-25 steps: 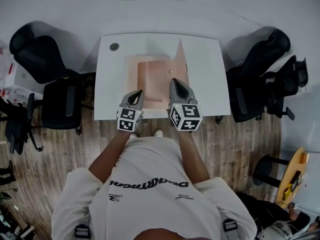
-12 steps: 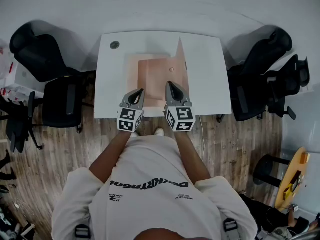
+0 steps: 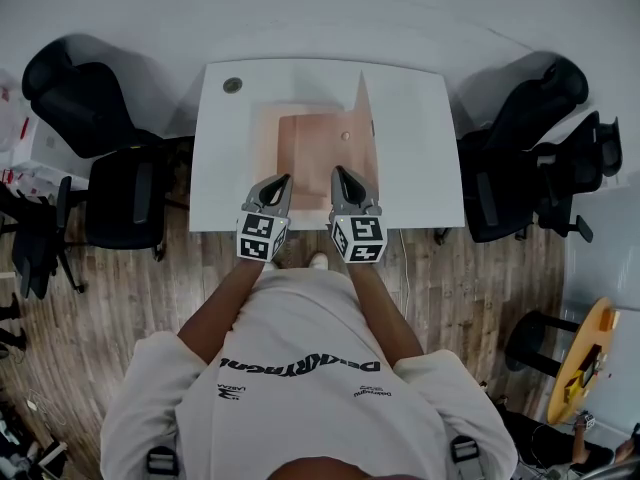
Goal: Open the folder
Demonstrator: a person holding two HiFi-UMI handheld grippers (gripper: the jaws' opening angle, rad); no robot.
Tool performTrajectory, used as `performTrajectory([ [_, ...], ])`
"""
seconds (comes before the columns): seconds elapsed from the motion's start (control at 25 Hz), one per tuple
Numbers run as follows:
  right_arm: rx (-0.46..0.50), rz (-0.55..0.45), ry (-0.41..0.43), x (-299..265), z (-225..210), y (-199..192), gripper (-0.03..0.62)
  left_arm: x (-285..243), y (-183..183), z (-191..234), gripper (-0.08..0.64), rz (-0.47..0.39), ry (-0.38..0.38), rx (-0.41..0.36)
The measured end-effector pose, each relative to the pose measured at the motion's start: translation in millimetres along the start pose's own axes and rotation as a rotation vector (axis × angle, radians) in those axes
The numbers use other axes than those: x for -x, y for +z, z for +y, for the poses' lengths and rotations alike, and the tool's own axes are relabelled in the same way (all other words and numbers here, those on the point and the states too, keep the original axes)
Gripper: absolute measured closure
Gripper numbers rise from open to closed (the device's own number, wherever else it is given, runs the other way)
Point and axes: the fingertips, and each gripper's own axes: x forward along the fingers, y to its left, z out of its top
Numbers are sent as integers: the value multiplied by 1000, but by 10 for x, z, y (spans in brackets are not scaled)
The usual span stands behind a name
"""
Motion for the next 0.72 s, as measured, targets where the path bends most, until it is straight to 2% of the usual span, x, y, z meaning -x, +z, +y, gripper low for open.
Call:
performTrajectory([
  [0.72,-63,28,-10,6,-50,-217,591,55,-37,-30,568,3,9,4],
])
